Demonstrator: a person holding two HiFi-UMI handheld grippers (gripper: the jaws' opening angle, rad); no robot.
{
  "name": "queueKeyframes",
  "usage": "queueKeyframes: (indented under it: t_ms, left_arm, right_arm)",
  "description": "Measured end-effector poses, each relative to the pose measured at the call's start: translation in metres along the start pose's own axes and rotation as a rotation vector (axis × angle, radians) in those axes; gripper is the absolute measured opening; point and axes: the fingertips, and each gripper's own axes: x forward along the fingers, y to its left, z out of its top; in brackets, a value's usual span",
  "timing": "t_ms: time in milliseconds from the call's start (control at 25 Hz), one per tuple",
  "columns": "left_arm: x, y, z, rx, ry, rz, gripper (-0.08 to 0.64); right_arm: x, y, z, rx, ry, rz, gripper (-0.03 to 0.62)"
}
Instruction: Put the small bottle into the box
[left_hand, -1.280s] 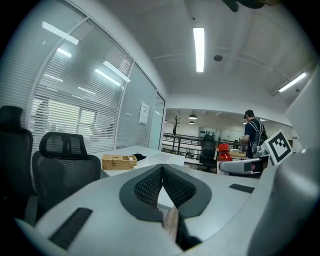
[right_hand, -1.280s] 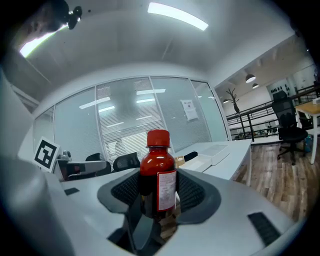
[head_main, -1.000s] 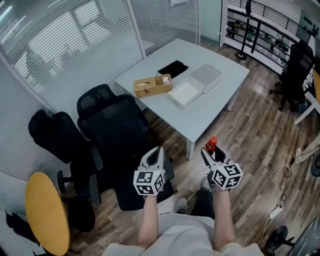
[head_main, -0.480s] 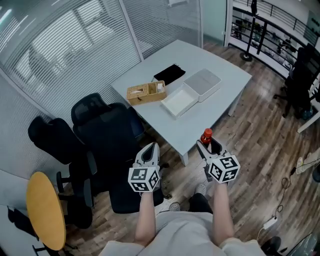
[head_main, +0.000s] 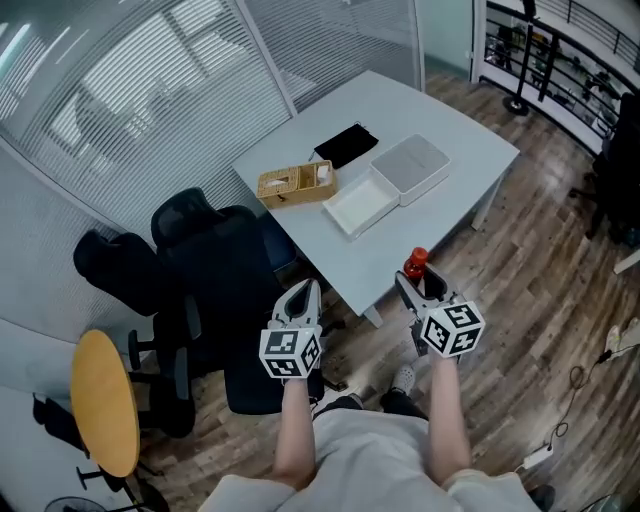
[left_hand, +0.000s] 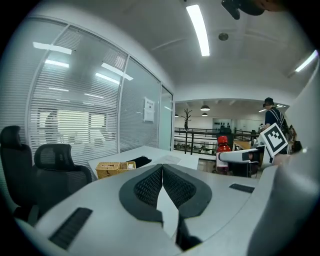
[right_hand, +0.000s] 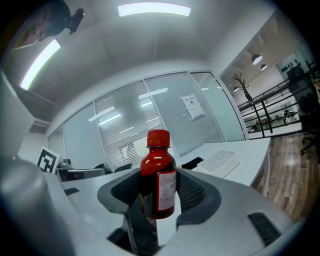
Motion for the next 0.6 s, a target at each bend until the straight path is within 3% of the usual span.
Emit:
queueKeyframes:
  t_ms: [200,360,600]
  left_arm:
    - [-0.002,0.005,-0.001,0.005,0.009,0.045,0.029]
    - [0.006,0.003,-0.003,0.065,0.024,0.046,0.029]
    - [0.033,0.007,-0.016,0.004,0.013,0.016,0.029]
  right_arm:
    - [0.006,-0.009,-0.005,0.026,0.006,0.023,0.226]
    - [0.013,-0.014,-0.012,0.026,0.015,0.024,0.226]
    - [0.025,-0.019,-0.019,-0.005,0.028,0.033,0.227]
